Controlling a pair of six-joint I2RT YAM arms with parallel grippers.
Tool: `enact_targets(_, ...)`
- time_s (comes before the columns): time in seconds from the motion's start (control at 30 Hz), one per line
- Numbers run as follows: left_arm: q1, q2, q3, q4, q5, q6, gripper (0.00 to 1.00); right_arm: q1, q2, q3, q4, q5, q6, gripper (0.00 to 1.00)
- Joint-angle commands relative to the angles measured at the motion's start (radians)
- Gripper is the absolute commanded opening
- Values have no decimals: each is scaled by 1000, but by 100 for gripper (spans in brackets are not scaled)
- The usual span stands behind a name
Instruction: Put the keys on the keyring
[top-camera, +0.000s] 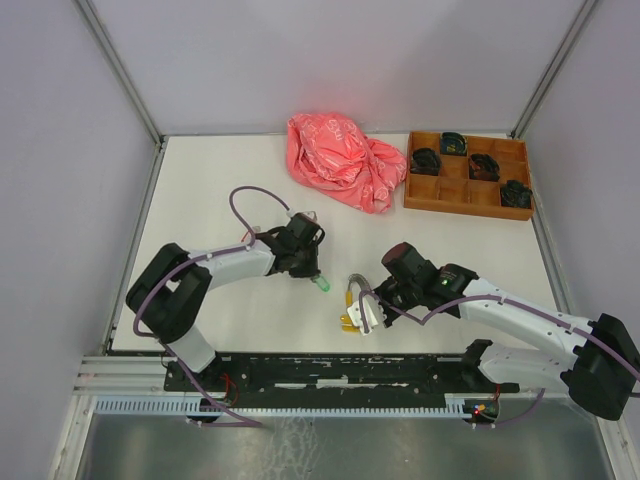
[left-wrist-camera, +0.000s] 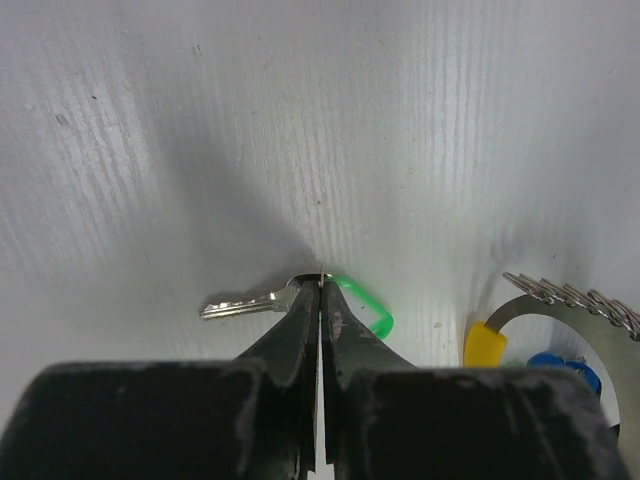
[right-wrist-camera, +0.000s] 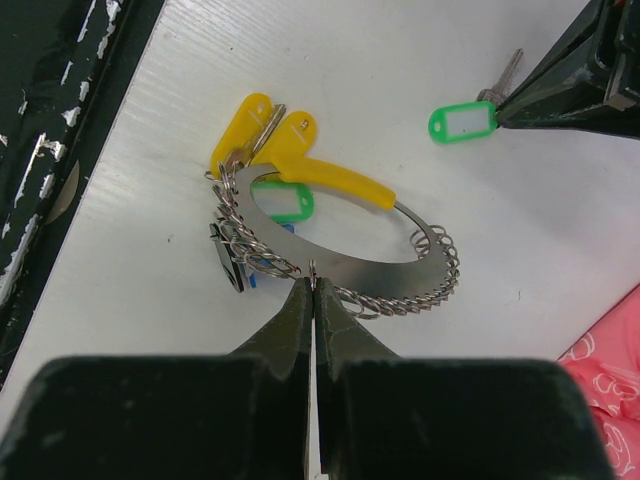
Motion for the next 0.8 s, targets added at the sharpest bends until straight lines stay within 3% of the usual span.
enact_targets(0.0,-5,-130,-27,69,-60,62,3,6,-14,52,18,-2,5,1)
enact_targets(0.3,-5,-424,-156,202,-178,292,3,6,-31,59,38,41,79,1)
enact_targets(0.77,-5,-620,-288,402,159,693,3,-20,-106,1,173,35,221,1)
